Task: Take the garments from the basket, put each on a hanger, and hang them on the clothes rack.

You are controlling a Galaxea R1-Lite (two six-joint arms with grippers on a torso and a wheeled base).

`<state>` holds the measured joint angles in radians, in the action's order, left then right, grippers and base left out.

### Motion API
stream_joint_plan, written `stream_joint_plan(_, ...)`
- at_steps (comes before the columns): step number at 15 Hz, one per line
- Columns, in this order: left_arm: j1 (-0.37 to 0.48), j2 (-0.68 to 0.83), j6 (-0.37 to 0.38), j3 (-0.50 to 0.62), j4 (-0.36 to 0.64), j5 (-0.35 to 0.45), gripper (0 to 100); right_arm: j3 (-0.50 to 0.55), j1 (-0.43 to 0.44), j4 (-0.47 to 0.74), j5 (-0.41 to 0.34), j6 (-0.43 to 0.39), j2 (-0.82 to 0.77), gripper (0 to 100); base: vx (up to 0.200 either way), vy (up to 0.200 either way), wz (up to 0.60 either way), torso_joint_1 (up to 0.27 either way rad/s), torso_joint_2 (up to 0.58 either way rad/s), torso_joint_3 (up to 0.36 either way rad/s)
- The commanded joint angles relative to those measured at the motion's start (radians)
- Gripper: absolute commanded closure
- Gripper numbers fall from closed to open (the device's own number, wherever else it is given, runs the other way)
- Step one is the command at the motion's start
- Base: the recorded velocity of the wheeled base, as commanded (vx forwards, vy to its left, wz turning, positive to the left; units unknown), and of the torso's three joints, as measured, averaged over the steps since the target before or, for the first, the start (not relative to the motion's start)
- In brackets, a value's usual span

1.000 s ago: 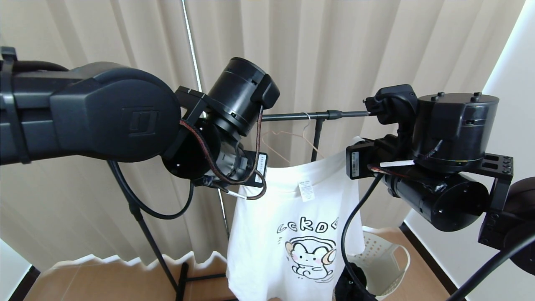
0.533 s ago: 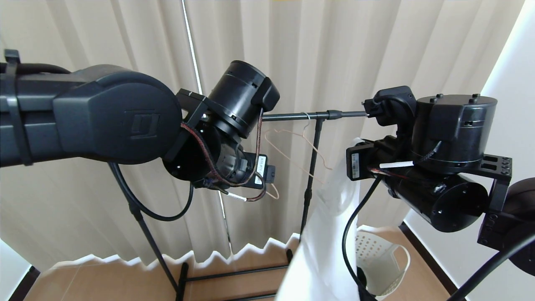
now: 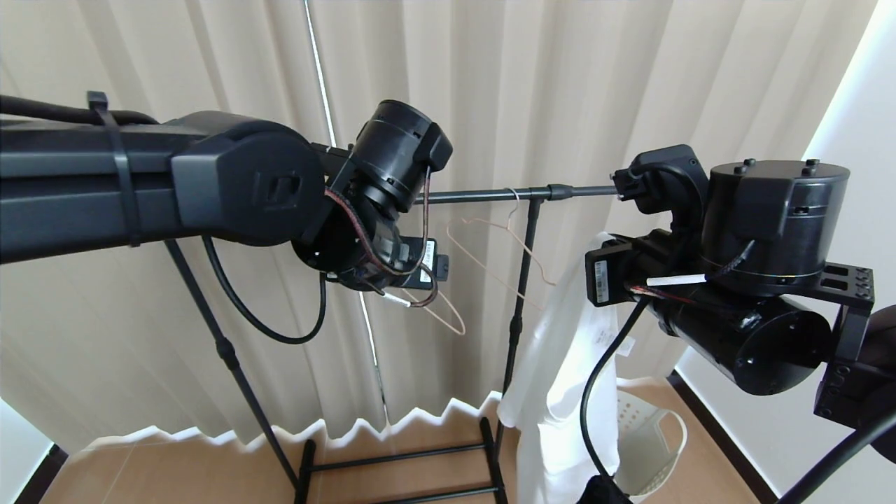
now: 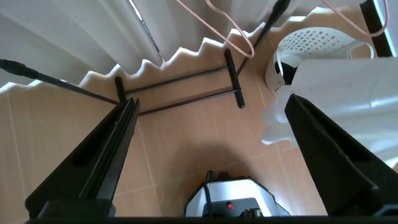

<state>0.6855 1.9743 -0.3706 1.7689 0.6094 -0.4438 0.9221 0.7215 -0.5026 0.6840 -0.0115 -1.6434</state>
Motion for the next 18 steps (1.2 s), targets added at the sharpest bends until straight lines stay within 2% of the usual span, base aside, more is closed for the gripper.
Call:
stream_joint_plan(1, -0.037, 0.092, 0.002, 0.075, 0.000, -0.001, 0, -0.003, 0.001, -0.001, 0.000, -0.001, 0.005, 100, 0.000, 0.000, 0.00, 0.000, 0.00, 0.000)
stream_joint_plan(4, -0.070, 0.207, 0.004, 0.230, 0.004, -0.001, 0, -0.003, -0.001, -0.001, 0.000, -0.002, 0.007, 100, 0.000, 0.000, 0.00, 0.000, 0.00, 0.000)
stream_joint_plan(7, -0.086, 0.244, 0.022, 0.231, -0.003, 0.004, 0, 0.006, -0.001, -0.002, 0.000, -0.002, 0.007, 100, 0.000, 0.000, 0.00, 0.000, 0.00, 0.000)
stream_joint_plan(9, -0.107, 0.311, 0.067, 0.231, -0.111, 0.005, 0, 0.012, -0.001, -0.019, -0.003, -0.022, 0.007, 100, 0.000, 0.000, 0.00, 0.000, 0.00, 0.000)
stream_joint_plan(10, -0.110, 0.319, 0.073, 0.231, -0.128, 0.005, 0, 0.012, -0.001, -0.028, -0.003, -0.025, 0.005, 100, 0.000, 0.000, 0.00, 0.000, 0.00, 0.000)
stream_joint_plan(11, -0.127, 0.350, 0.104, 0.231, -0.209, 0.014, 0, 0.001, -0.001, -0.073, -0.003, -0.048, 0.001, 100, 0.000, 0.000, 0.00, 0.000, 0.00, 0.000)
stream_joint_plan(15, -0.170, 0.429, 0.110, 0.231, -0.415, 0.042, 0, -0.008, -0.002, -0.102, -0.003, -0.062, -0.003, 100, 0.000, 0.000, 0.00, 0.000, 0.00, 0.000)
stream_joint_plan(18, -0.207, 0.471, 0.108, 0.231, -0.516, 0.031, 0, -0.008, -0.002, -0.102, -0.003, -0.062, -0.007, 100, 0.000, 0.000, 0.00, 0.000, 0.00, 0.000)
